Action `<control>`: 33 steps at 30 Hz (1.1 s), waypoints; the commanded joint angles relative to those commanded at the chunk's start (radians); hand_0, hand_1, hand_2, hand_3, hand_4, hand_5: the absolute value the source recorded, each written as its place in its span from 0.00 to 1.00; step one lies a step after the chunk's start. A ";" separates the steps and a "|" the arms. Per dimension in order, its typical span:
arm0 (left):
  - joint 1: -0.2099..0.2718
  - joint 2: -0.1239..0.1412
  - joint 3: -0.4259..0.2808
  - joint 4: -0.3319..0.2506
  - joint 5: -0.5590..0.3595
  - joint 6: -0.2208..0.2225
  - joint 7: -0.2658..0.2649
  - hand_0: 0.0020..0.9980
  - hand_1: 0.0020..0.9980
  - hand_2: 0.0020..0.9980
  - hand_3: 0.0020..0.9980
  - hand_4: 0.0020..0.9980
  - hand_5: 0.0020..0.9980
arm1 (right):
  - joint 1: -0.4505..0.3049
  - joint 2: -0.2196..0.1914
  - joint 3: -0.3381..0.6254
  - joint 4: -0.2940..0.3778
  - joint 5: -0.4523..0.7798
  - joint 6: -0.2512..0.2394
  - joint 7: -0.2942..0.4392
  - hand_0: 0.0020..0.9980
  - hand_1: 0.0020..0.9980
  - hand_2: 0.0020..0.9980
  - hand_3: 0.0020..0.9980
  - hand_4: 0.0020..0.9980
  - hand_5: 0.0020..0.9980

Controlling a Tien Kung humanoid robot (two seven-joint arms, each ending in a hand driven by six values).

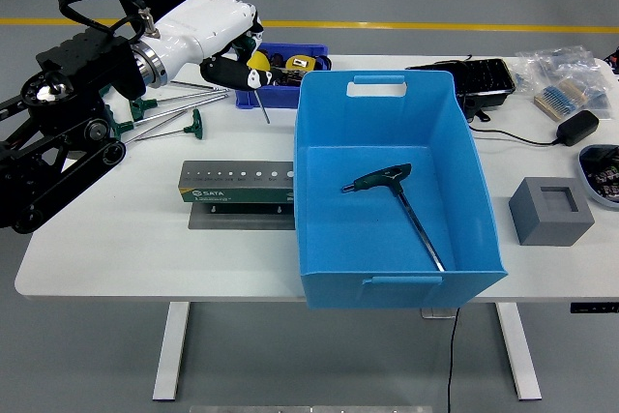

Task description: Lift tool from toolbox,place it in box,lift tool from toolbox,place it in box

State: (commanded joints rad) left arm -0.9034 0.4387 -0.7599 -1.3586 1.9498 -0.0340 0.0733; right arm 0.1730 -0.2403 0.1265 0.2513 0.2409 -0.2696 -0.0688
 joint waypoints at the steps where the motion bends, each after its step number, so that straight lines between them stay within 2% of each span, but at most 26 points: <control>1: 0.000 -0.008 -0.013 -0.022 -0.002 0.010 -0.002 0.04 0.00 0.00 0.05 0.73 0.57 | 0.000 0.000 0.001 0.000 -0.001 0.000 0.000 0.72 0.69 0.75 0.56 0.79 0.71; 5: 0.000 -0.040 -0.006 -0.060 -0.011 0.033 -0.008 0.04 0.00 0.00 0.05 0.73 0.57 | -0.001 0.000 0.002 0.000 -0.003 0.000 -0.001 0.72 0.69 0.75 0.56 0.79 0.71; 8: 0.000 -0.072 0.020 -0.057 -0.018 0.037 -0.013 0.04 0.00 0.00 0.05 0.73 0.57 | -0.001 0.001 0.004 0.000 -0.007 -0.001 -0.002 0.72 0.69 0.75 0.56 0.79 0.71; 9: 0.001 -0.092 0.033 -0.050 -0.020 0.040 -0.017 0.05 0.00 0.00 0.05 0.73 0.56 | 0.000 0.001 0.006 0.000 -0.011 -0.001 -0.003 0.72 0.69 0.75 0.56 0.79 0.71; 15: 0.002 -0.175 0.092 -0.010 -0.040 0.067 -0.042 0.06 0.00 0.01 0.06 0.73 0.57 | 0.001 0.002 0.008 0.001 -0.013 -0.003 -0.003 0.72 0.69 0.75 0.56 0.79 0.71; 16: 0.002 -0.197 0.112 0.011 -0.047 0.087 -0.060 0.06 0.00 0.01 0.06 0.73 0.57 | 0.003 0.002 0.008 0.002 -0.013 -0.003 -0.003 0.72 0.69 0.75 0.56 0.79 0.71; 17: 0.003 -0.203 0.117 0.016 -0.050 0.093 -0.064 0.06 0.00 0.01 0.06 0.73 0.57 | 0.003 0.002 0.007 0.002 -0.013 -0.004 -0.003 0.72 0.69 0.75 0.56 0.79 0.71; 20: -0.002 -0.240 0.165 0.062 -0.093 0.148 -0.107 0.06 0.00 0.01 0.06 0.73 0.57 | 0.006 0.002 0.009 0.002 -0.015 -0.005 -0.003 0.72 0.69 0.75 0.56 0.79 0.71; 21: -0.005 -0.248 0.181 0.073 -0.109 0.161 -0.118 0.15 0.06 0.12 0.22 0.88 0.75 | 0.006 0.002 0.009 0.003 -0.015 -0.005 -0.003 0.72 0.69 0.75 0.56 0.79 0.71; 24: -0.015 -0.268 0.230 0.096 -0.174 0.177 -0.139 0.15 0.06 0.12 0.22 0.88 0.75 | 0.008 0.000 0.008 0.003 -0.015 -0.005 -0.002 0.72 0.69 0.75 0.56 0.79 0.71; 26: -0.021 -0.279 0.257 0.107 -0.204 0.173 -0.148 0.15 0.06 0.12 0.22 0.88 0.75 | 0.010 -0.001 0.008 0.004 -0.017 -0.005 -0.003 0.72 0.69 0.75 0.56 0.79 0.71; 27: -0.024 -0.283 0.266 0.111 -0.213 0.162 -0.146 0.49 0.61 0.68 0.68 0.95 0.83 | 0.010 -0.001 0.008 0.004 -0.017 -0.005 -0.002 0.72 0.69 0.75 0.56 0.79 0.71; 32: -0.031 -0.296 0.296 0.129 -0.216 0.128 -0.168 0.49 0.61 0.68 0.68 0.95 0.83 | 0.011 -0.003 0.007 0.005 -0.017 -0.005 -0.001 0.72 0.69 0.75 0.56 0.79 0.71; 33: -0.031 -0.296 0.297 0.132 -0.215 0.125 -0.172 0.92 0.95 1.00 0.81 0.99 0.88 | 0.011 -0.003 0.008 0.005 -0.018 -0.005 -0.001 0.72 0.69 0.75 0.56 0.79 0.71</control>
State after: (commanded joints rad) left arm -0.9340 0.1422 -0.4632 -1.2271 1.7350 0.0914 -0.0989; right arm 0.1840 -0.2435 0.1347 0.2559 0.2232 -0.2748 -0.0702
